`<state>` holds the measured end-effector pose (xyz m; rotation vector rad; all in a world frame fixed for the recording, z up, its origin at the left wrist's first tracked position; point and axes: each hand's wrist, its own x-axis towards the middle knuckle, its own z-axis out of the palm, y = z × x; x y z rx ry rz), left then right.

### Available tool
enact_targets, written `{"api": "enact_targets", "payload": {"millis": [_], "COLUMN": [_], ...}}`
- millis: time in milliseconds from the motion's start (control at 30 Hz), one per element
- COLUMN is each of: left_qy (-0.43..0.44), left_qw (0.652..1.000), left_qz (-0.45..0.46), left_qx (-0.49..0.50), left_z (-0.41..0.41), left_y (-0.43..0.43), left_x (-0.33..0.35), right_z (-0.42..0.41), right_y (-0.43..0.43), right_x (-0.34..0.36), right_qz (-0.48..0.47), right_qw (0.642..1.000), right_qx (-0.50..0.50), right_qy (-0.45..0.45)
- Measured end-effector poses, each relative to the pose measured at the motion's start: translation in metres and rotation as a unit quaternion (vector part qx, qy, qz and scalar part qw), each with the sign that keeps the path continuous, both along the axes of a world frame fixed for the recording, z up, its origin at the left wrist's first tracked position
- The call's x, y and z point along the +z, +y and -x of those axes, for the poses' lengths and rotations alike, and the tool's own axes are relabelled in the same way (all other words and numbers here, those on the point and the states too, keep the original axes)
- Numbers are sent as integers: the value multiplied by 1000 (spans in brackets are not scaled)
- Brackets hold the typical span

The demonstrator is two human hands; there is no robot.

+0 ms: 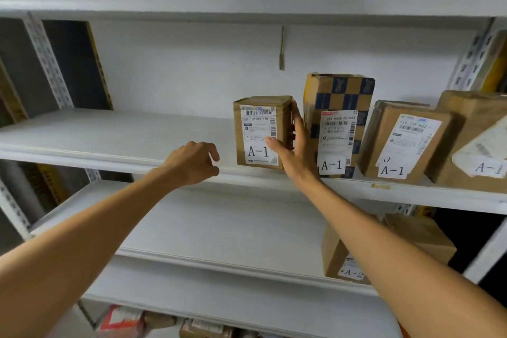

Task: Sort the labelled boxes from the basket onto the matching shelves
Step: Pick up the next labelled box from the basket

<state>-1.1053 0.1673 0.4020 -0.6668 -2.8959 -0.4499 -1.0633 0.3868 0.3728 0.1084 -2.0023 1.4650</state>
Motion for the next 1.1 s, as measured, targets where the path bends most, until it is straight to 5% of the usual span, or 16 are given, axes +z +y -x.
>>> {"api": "enact_targets", "payload": {"millis": [467,600,733,867,1100], "left_qy": [46,46,49,46,27], "left_qw": [996,995,995,996,997], "left_qz": [29,15,3,1,-14], "left_qx": [-70,-82,-86,-83,-66], "left_z": [25,30,31,34,43], "left_y": [9,8,5,-4,-15], "left_x": [7,11,15,11,-1], "right_z": [35,33,42,52,50], "right_y": [8,0,-7,-15,-26], "right_x": [-26,0,36,39,34], "right_qz": [-83,-266,-428,-450,-500], "right_qw": [981,943,895,883,821], "right_qx": [-165,-198,-126,-124,-273], "right_qy": [-54,2,-17,-56,-23]}}
